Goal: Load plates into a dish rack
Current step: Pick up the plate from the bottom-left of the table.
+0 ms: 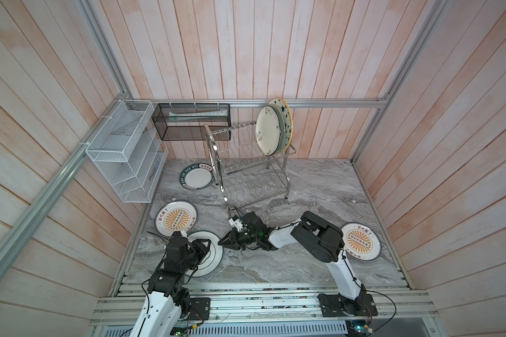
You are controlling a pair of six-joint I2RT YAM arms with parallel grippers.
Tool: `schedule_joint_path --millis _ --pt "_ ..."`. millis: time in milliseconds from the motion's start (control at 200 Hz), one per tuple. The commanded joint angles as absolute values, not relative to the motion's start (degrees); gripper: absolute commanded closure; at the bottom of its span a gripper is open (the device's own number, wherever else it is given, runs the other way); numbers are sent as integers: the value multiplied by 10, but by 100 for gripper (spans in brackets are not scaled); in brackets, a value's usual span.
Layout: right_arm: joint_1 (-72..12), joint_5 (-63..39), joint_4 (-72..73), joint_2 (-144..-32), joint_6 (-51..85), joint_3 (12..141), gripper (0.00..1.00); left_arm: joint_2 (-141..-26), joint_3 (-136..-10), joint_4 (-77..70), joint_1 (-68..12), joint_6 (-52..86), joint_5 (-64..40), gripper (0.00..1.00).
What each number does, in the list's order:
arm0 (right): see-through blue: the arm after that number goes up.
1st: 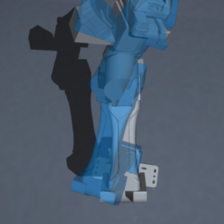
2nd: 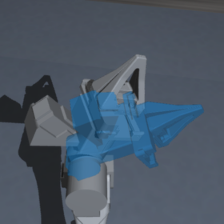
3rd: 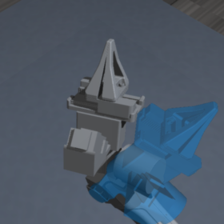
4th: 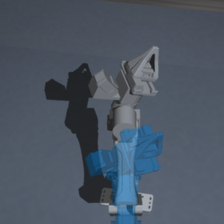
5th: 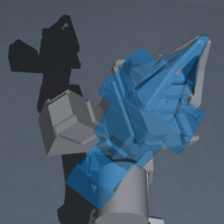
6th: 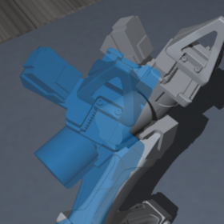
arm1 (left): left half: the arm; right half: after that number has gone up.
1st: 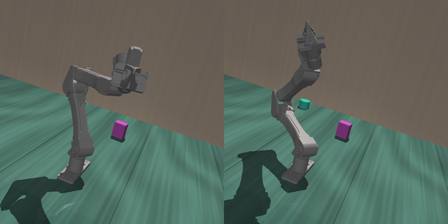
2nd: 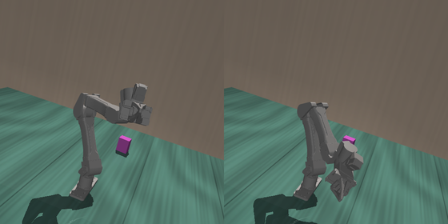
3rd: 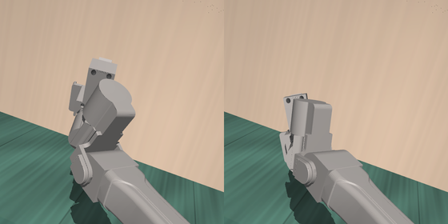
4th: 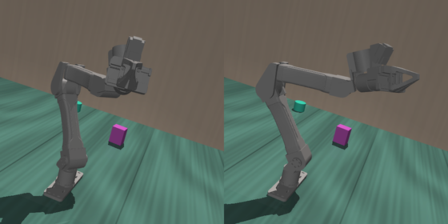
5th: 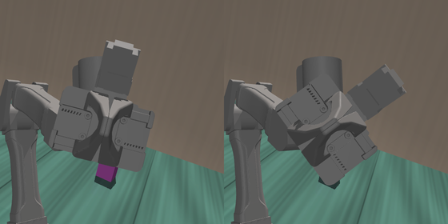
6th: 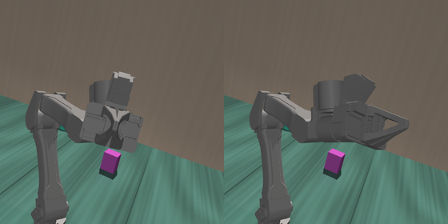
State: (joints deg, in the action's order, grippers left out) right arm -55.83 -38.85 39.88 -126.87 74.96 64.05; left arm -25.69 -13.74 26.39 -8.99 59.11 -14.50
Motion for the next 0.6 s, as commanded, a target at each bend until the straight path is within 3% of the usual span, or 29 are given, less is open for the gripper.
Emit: schedule_joint_path --millis 0,595 --pt "-562 -385 399 -1276 748 646 83 -251 -151 274 -87 577 -139 56" --pt "-555 -353 420 -1225 739 583 92 -246 -159 270 -87 577 -141 56"
